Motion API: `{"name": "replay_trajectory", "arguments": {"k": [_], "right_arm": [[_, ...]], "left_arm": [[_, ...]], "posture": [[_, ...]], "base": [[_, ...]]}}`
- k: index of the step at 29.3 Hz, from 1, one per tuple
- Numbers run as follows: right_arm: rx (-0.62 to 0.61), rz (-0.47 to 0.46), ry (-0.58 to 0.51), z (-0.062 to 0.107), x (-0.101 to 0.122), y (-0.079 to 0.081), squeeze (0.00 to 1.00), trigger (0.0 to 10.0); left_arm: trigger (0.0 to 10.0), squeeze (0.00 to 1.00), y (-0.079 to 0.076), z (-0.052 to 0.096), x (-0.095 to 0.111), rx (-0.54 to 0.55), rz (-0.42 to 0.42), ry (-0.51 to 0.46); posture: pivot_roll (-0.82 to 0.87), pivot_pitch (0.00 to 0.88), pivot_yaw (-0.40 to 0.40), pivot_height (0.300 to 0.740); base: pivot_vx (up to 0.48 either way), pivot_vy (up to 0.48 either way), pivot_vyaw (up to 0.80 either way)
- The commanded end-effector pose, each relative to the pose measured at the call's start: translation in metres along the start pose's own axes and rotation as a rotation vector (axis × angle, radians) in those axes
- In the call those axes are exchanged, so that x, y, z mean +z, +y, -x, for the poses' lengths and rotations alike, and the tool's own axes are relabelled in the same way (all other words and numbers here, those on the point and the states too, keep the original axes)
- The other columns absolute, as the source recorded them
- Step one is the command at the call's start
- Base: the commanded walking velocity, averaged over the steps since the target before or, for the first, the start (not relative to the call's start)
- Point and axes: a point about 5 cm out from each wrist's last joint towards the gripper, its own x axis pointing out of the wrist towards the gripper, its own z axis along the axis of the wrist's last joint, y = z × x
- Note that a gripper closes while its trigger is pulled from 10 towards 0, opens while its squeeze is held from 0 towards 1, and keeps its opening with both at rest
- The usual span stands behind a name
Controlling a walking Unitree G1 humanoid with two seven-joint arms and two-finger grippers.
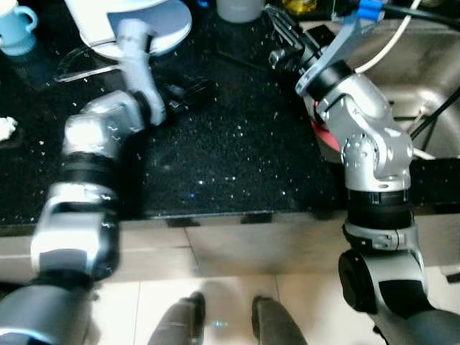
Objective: Kitchen organization
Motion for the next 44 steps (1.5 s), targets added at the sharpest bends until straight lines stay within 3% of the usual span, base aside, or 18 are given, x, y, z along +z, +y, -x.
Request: {"name": "replay_trajectory", "arguments": {"k": [1,2,3,5,7,8,9,14,17,23,34,44], "right_arm": [[-0.047,0.011,-0.036,0.006,0.003,-0.006,0.00,10.0],[-0.074,0.011,-0.047,0.009,0.003,-0.009,0.00,10.0],[-0.091,0.010,-0.052,0.011,0.002,-0.010,0.00,10.0],[-0.118,0.010,-0.054,0.014,0.000,-0.012,0.00,10.0],[-0.165,0.016,-0.050,0.022,-0.007,-0.014,0.00,10.0],[-0.165,0.016,-0.050,0.022,-0.007,-0.014,0.00,10.0],[-0.201,0.008,-0.046,0.029,-0.012,-0.014,0.00,10.0],[-0.246,-0.005,-0.041,0.035,-0.022,-0.011,0.00,10.0],[-0.256,-0.013,-0.043,0.033,-0.025,-0.010,0.00,10.0],[-0.264,-0.022,-0.051,0.029,-0.026,-0.010,0.00,10.0],[-0.251,-0.031,-0.062,0.026,-0.026,-0.008,0.00,10.0],[-0.256,-0.035,-0.067,0.027,-0.027,-0.010,0.00,10.0]], "left_arm": [[10.0,0.00,-0.001,0.001,0.019,0.167,-0.259,-0.104],[10.0,0.00,-0.003,0.001,0.027,0.253,-0.391,-0.146],[10.0,0.00,-0.005,0.002,0.031,0.301,-0.467,-0.172],[10.0,0.00,-0.010,0.003,0.038,0.340,-0.479,-0.226],[10.0,0.00,-0.023,0.008,0.049,0.370,-0.415,-0.327],[10.0,0.00,-0.023,0.008,0.049,0.370,-0.415,-0.327],[10.0,0.00,-0.035,0.013,0.051,0.372,-0.377,-0.370],[10.0,0.00,-0.049,0.020,0.028,0.387,-0.306,-0.347],[10.0,0.00,-0.042,0.026,0.015,0.460,-0.322,-0.316],[10.0,0.00,-0.030,0.038,0.020,0.585,-0.287,-0.339],[10.0,0.00,-0.012,0.051,0.022,0.686,-0.265,-0.329],[10.0,0.00,-0.007,0.053,0.019,0.716,-0.264,-0.305]], "posture": [[-0.11,0.134,0.098,0.740],[-0.10,0.113,0.111,0.740],[-0.10,0.108,0.114,0.740],[-0.10,0.093,0.126,0.740],[-0.09,0.070,0.147,0.740],[-0.09,0.070,0.147,0.740],[-0.09,0.056,0.158,0.740],[-0.07,0.024,0.178,0.740],[-0.07,0.017,0.177,0.740],[-0.06,0.000,0.159,0.740],[-0.06,0.000,0.156,0.740],[-0.05,0.000,0.156,0.740]], "base": [[0.000,0.000,0.00],[0.000,0.000,0.00],[0.000,0.000,0.00],[0.000,0.000,0.00],[0.000,0.000,0.00],[0.000,0.000,0.00],[0.000,0.000,0.00],[0.000,0.000,0.00],[0.000,0.000,0.00],[0.000,0.000,0.00],[0.000,0.204,0.00],[0.000,0.393,0.00]]}}
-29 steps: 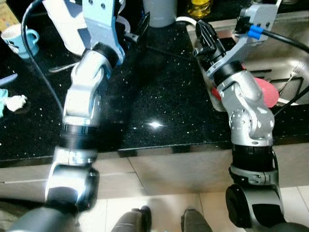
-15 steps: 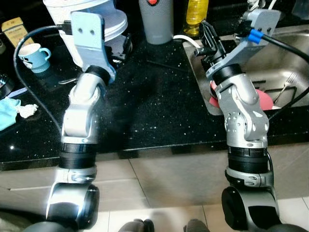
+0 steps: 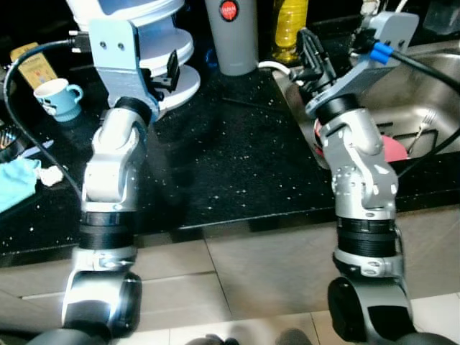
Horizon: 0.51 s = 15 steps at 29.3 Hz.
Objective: Kitchen organization
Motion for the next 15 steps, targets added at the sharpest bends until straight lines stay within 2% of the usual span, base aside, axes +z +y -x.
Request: {"name": "replay_trajectory", "arguments": {"k": [1,13,15], "right_arm": [[0.002,-0.011,-0.002,-0.001,-0.001,0.001,0.00,10.0],[0.001,-0.005,-0.004,0.000,0.000,-0.001,0.00,10.0],[0.002,-0.002,-0.002,0.001,0.000,0.000,0.00,10.0]], "left_arm": [[10.0,0.00,0.008,0.000,-0.002,0.027,-0.022,0.023],[10.0,0.00,0.005,-0.001,-0.009,0.026,-0.051,0.061],[10.0,0.00,0.005,0.000,-0.015,0.020,-0.053,0.099]], "posture": [[-0.05,0.000,0.156,0.740],[-0.06,0.000,0.155,0.740],[-0.07,0.001,0.153,0.740]], "base": [[0.000,0.292,0.00],[0.000,0.023,0.00],[0.000,0.000,0.00]]}}
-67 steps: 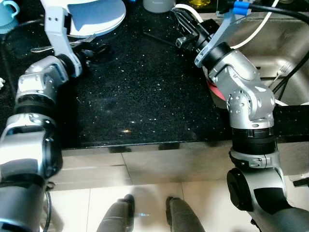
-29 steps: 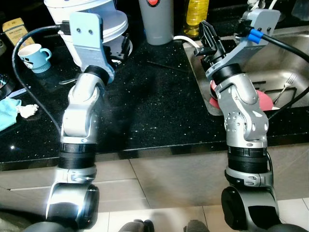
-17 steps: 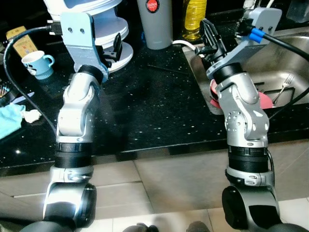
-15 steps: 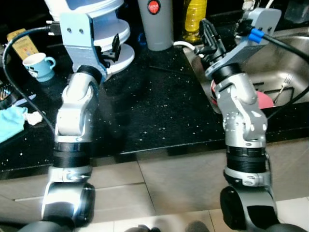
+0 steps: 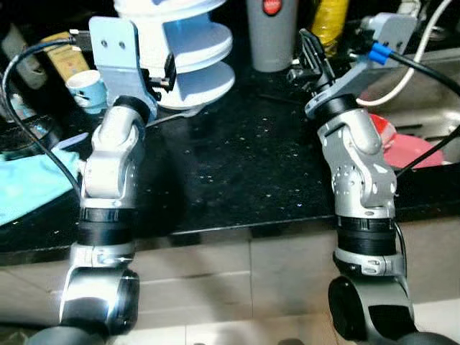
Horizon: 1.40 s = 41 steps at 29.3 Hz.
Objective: Kitchen organization
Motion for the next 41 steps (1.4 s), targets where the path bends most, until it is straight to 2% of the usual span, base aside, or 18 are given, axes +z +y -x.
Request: {"name": "replay_trajectory", "arguments": {"k": [1,4,8,9,13,14,15,17,19,20,21,24,30,36,38,41], "right_arm": [[0.007,0.001,-0.013,0.001,0.003,0.001,0.00,10.0],[0.010,0.003,-0.010,0.001,0.003,0.002,0.00,10.0],[0.037,0.030,0.014,0.003,0.001,0.007,0.00,10.0],[0.037,0.030,0.014,0.003,0.001,0.007,0.00,10.0],[0.095,0.083,0.045,0.003,-0.004,0.015,0.00,10.0],[0.095,0.083,0.045,0.003,-0.004,0.015,0.00,10.0],[0.146,0.111,0.054,-0.002,-0.004,0.022,0.00,10.0],[0.146,0.111,0.054,-0.002,-0.004,0.022,0.00,10.0],[0.186,0.111,0.055,-0.010,-0.003,0.028,0.00,10.0],[0.186,0.111,0.055,-0.010,-0.003,0.028,0.00,10.0],[0.208,0.104,0.059,-0.018,-0.003,0.031,0.00,10.0],[0.251,0.084,0.085,-0.030,-0.006,0.035,0.00,10.0],[0.259,-0.001,0.134,-0.032,-0.021,0.035,0.00,10.0],[0.290,-0.022,0.148,-0.030,-0.027,0.043,0.00,10.0],[0.301,-0.024,0.142,-0.032,-0.026,0.044,0.00,10.0],[0.300,-0.020,0.131,-0.034,-0.023,0.043,0.00,10.0]], "left_arm": [[10.0,0.00,0.005,0.002,-0.012,0.009,-0.019,0.064],[10.0,0.00,0.006,0.001,-0.018,0.001,-0.017,0.107],[10.0,0.00,0.021,-0.001,-0.035,-0.009,-0.031,0.263],[10.0,0.00,0.021,-0.001,-0.035,-0.009,-0.031,0.263],[10.0,0.00,0.040,-0.005,-0.043,0.013,0.020,0.320],[10.0,0.00,0.040,-0.005,-0.043,0.013,0.020,0.320],[10.0,0.00,0.054,-0.010,-0.051,0.028,0.066,0.361],[10.0,0.00,0.054,-0.010,-0.051,0.028,0.066,0.361],[10.0,0.00,0.067,-0.014,-0.059,0.071,0.086,0.390],[10.0,0.00,0.067,-0.014,-0.059,0.071,0.086,0.390],[10.0,0.00,0.075,-0.016,-0.062,0.101,0.086,0.395],[10.0,0.00,0.089,-0.015,-0.064,0.153,0.068,0.393],[10.0,0.00,0.102,-0.011,-0.060,0.167,-0.011,0.347],[10.0,0.00,0.116,-0.006,-0.052,0.182,-0.056,0.297],[10.0,0.00,0.124,-0.007,-0.044,0.188,-0.099,0.269],[10.0,0.00,0.133,-0.008,-0.038,0.185,-0.063,0.268]], "posture": [[-0.07,0.001,0.153,0.740],[-0.07,0.008,0.154,0.740],[-0.07,0.038,0.149,0.740],[-0.07,0.038,0.149,0.740],[-0.07,0.066,0.136,0.740],[-0.07,0.066,0.136,0.740],[-0.08,0.107,0.123,0.740],[-0.08,0.107,0.123,0.740],[-0.09,0.137,0.113,0.740],[-0.09,0.137,0.113,0.740],[-0.10,0.176,0.086,0.740],[-0.09,0.208,0.048,0.740],[-0.04,0.230,-0.008,0.740],[-0.01,0.241,-0.023,0.740],[-0.01,0.244,-0.020,0.740],[-0.01,0.247,-0.010,0.740]], "base": [[0.000,0.000,0.00],[0.000,0.000,0.00],[0.000,0.000,0.00],[0.000,0.000,0.00],[0.000,0.000,0.00],[0.000,0.000,0.00],[0.000,0.000,0.00],[0.000,0.000,0.00],[0.000,0.000,0.00],[0.000,0.000,0.00],[0.000,0.000,0.00],[0.000,0.000,0.00],[0.000,0.000,0.00],[0.000,0.000,0.00],[0.000,0.000,0.00],[0.000,0.000,0.00]]}}
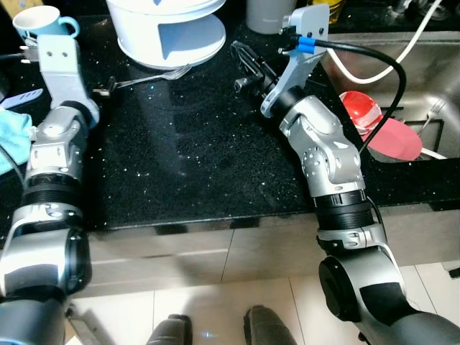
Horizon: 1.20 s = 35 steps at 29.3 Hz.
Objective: Kitchen organization
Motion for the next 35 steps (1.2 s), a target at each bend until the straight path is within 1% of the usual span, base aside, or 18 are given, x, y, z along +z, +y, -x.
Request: {"name": "replay_trajectory", "arguments": {"k": [1,4,8,9,12,16,17,20,21,22,23,25,28,29,30,31,32,35], "right_arm": [[0.001,0.009,-0.029,0.000,0.006,-0.002,0.00,10.0],[-0.014,0.028,-0.047,0.004,0.014,-0.006,0.00,10.0],[-0.056,0.061,-0.063,0.018,0.025,-0.015,0.00,10.0],[-0.077,0.072,-0.063,0.025,0.027,-0.018,0.00,10.0],[-0.095,0.081,-0.061,0.030,0.029,-0.022,0.00,10.0],[-0.154,0.110,-0.056,0.047,0.032,-0.030,0.00,10.0],[-0.154,0.110,-0.056,0.047,0.032,-0.030,0.00,10.0],[-0.171,0.128,-0.065,0.055,0.039,-0.031,0.00,10.0],[-0.171,0.128,-0.065,0.055,0.039,-0.031,0.00,10.0],[-0.178,0.134,-0.065,0.057,0.041,-0.031,0.00,10.0],[-0.178,0.134,-0.065,0.057,0.041,-0.031,0.00,10.0],[-0.193,0.141,-0.061,0.061,0.043,-0.032,0.00,10.0],[-0.202,0.145,-0.060,0.066,0.045,-0.031,0.00,10.0],[-0.204,0.146,-0.060,0.067,0.045,-0.031,0.00,10.0],[-0.204,0.146,-0.060,0.067,0.045,-0.031,0.00,10.0],[-0.207,0.146,-0.060,0.067,0.044,-0.032,0.00,10.0],[-0.207,0.146,-0.060,0.067,0.044,-0.032,0.00,10.0],[-0.206,0.143,-0.062,0.065,0.044,-0.033,0.00,10.0]], "left_arm": [[10.0,0.00,0.013,0.000,-0.006,-0.039,0.059,0.085],[10.0,0.00,0.011,-0.001,-0.010,-0.160,0.148,0.180],[10.0,0.00,0.011,-0.002,-0.001,-0.236,0.238,0.193],[10.0,0.00,0.009,-0.003,0.001,-0.260,0.218,0.194],[10.0,0.00,0.006,-0.004,0.003,-0.285,0.205,0.195],[10.0,0.00,-0.026,-0.010,0.005,-0.473,0.145,0.199],[10.0,0.00,-0.026,-0.010,0.005,-0.473,0.145,0.199],[10.0,0.00,-0.073,-0.012,0.005,-0.710,0.163,0.163],[10.0,0.00,-0.073,-0.012,0.005,-0.710,0.163,0.163],[10.0,0.00,-0.090,-0.012,0.006,-0.791,0.182,0.144],[10.0,0.00,-0.090,-0.012,0.006,-0.791,0.182,0.144],[10.0,0.00,-0.121,-0.009,0.010,-0.929,0.235,0.105],[10.0,0.00,-0.152,-0.005,0.015,-1.063,0.290,0.072],[10.0,0.00,-0.164,-0.001,0.019,-1.146,0.300,0.049],[10.0,0.00,-0.164,-0.001,0.019,-1.146,0.300,0.049],[10.0,0.00,-0.179,0.006,0.025,-1.263,0.315,0.011],[10.0,0.00,-0.179,0.006,0.025,-1.263,0.315,0.011],[10.0,0.00,-0.190,0.017,0.039,-1.394,0.345,-0.055]], "posture": [[-0.02,0.249,0.004,0.740],[-0.05,0.251,0.028,0.740],[-0.07,0.253,0.059,0.740],[-0.08,0.252,0.071,0.740],[-0.08,0.252,0.071,0.740],[-0.13,0.253,0.104,0.740],[-0.13,0.253,0.104,0.740],[-0.16,0.254,0.120,0.740],[-0.16,0.254,0.120,0.740],[-0.17,0.253,0.125,0.740],[-0.17,0.253,0.125,0.740],[-0.19,0.244,0.132,0.740],[-0.20,0.238,0.135,0.740],[-0.20,0.228,0.135,0.740],[-0.20,0.228,0.135,0.740],[-0.20,0.215,0.131,0.740],[-0.20,0.215,0.131,0.740],[-0.18,0.191,0.122,0.740]], "base": [[0.000,0.000,0.00],[0.000,0.000,0.00],[0.000,0.000,0.00],[0.000,0.000,0.00],[0.000,0.000,0.00],[0.000,0.000,0.00],[0.000,0.000,0.00],[0.000,0.000,0.00],[0.000,0.000,0.00],[0.000,0.000,0.00],[0.000,0.000,0.00],[0.000,0.000,0.00],[0.000,0.000,0.00],[0.000,0.000,0.00],[0.000,0.000,0.00],[0.000,0.000,0.00],[0.000,0.000,0.00],[0.000,0.000,0.00]]}}
